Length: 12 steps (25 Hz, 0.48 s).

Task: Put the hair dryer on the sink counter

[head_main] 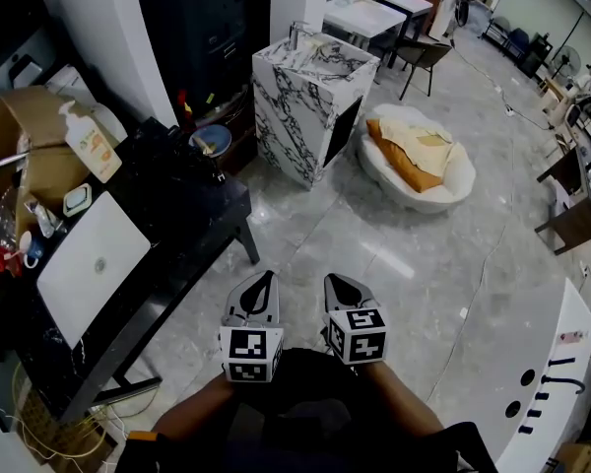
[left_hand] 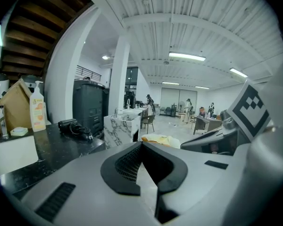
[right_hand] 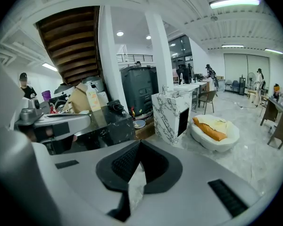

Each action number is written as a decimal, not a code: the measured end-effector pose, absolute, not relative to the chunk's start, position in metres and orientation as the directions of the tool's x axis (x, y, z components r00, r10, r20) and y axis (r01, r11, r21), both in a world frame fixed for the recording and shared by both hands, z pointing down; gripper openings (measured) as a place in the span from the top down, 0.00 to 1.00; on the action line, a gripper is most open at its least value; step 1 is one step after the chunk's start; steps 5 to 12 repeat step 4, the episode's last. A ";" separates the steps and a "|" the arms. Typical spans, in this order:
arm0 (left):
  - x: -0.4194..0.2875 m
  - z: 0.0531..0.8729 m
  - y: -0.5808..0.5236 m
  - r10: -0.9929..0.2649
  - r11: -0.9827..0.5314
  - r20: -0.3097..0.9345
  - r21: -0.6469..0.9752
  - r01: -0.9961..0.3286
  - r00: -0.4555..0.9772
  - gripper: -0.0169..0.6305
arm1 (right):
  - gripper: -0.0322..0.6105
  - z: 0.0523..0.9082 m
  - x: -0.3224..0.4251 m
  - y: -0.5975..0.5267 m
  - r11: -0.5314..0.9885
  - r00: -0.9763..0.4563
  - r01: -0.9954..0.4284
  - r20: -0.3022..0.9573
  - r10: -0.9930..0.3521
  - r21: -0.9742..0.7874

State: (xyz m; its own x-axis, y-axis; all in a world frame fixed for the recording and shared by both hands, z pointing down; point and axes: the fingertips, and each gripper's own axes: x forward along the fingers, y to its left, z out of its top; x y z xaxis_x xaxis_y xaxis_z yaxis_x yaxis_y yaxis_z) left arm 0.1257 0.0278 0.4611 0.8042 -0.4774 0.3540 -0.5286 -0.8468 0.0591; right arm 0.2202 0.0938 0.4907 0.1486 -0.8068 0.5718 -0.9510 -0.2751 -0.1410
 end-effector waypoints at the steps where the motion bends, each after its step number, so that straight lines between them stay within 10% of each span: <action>1: 0.125 0.461 0.027 -0.477 -0.847 0.354 0.060 -0.529 0.804 0.96 | 0.93 0.490 0.220 0.093 -0.274 0.148 -0.951 0.572 -0.807 -0.140; 12: 0.124 0.460 0.025 -0.476 -0.847 0.353 0.063 -0.529 0.805 0.96 | 0.93 0.489 0.218 0.091 -0.274 0.150 -0.952 0.570 -0.808 -0.138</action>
